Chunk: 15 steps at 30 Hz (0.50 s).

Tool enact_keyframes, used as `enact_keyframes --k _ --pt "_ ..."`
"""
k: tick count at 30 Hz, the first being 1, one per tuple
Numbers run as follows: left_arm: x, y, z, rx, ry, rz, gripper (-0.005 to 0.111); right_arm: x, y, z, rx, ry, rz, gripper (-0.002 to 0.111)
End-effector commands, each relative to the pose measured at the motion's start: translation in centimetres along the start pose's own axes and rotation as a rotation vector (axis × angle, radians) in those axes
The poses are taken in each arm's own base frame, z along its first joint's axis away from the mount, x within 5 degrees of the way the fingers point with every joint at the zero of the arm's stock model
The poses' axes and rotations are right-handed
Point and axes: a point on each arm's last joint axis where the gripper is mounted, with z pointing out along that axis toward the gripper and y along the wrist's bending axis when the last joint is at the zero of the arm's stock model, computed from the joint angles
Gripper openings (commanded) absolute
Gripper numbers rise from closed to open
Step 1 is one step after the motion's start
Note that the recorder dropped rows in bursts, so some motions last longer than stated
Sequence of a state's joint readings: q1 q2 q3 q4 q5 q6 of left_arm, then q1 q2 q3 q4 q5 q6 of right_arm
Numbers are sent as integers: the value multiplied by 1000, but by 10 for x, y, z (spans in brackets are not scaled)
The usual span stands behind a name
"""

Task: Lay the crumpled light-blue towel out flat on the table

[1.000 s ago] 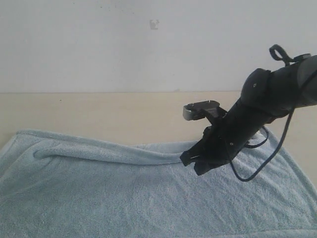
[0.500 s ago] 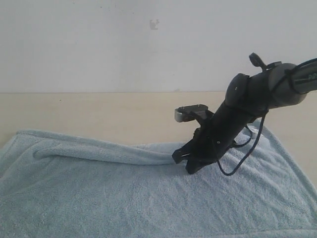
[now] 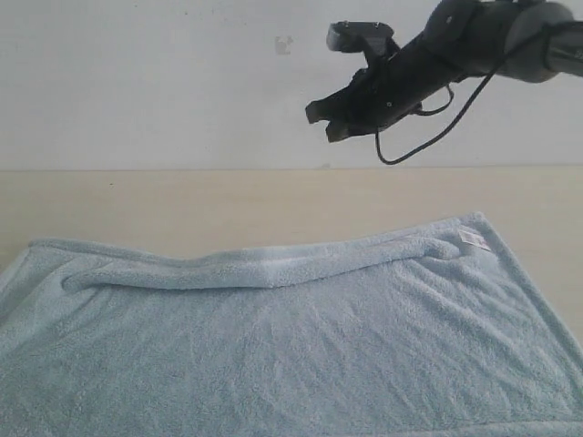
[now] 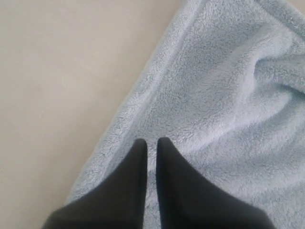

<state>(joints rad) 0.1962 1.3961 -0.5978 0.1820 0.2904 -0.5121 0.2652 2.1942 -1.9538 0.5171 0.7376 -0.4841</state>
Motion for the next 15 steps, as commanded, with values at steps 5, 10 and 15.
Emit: enact_keyframes --k 5,10,15 --pt "-1 -2 -1 20 -21 -22 8 33 -47 -25 188 220 45 0" --pt "-2 -2 -1 26 -27 -30 8 57 -80 -22 246 301 110 0" --pt "-2 -2 -1 30 -31 -36 8 71 -103 -7 328 350 104 0"
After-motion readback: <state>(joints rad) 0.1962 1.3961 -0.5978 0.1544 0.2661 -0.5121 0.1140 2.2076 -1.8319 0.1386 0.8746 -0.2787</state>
